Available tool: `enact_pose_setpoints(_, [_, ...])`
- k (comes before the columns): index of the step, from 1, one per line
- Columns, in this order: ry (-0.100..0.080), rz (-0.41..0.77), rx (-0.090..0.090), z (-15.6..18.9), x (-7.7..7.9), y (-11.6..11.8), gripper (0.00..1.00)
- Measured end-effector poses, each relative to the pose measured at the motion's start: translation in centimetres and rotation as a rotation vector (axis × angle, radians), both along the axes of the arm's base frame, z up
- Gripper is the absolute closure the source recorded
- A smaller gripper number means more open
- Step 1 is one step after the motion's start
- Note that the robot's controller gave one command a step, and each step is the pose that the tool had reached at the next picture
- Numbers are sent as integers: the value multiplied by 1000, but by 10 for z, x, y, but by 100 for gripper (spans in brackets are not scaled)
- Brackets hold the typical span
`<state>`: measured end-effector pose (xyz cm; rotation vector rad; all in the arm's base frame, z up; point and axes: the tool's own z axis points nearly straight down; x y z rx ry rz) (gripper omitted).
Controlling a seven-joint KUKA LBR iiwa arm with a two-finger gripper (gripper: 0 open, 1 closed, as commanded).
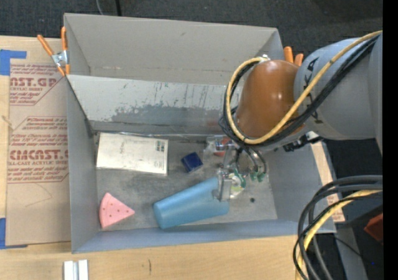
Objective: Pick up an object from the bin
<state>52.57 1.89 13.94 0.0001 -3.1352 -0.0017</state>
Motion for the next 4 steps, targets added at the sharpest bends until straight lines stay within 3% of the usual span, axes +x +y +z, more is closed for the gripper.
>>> enact_pose_setpoints(1, [-8, 0, 0, 4, 2, 0, 0])
enact_pose_setpoints(2, [7, 67, -6, -52, -33, 23, 0])
enact_pose_setpoints(3, [-9, 66, 0, -40, -23, 18, 0])
enact_pose_setpoints(4, [7, 71, -5, -40, -43, 58, 0])
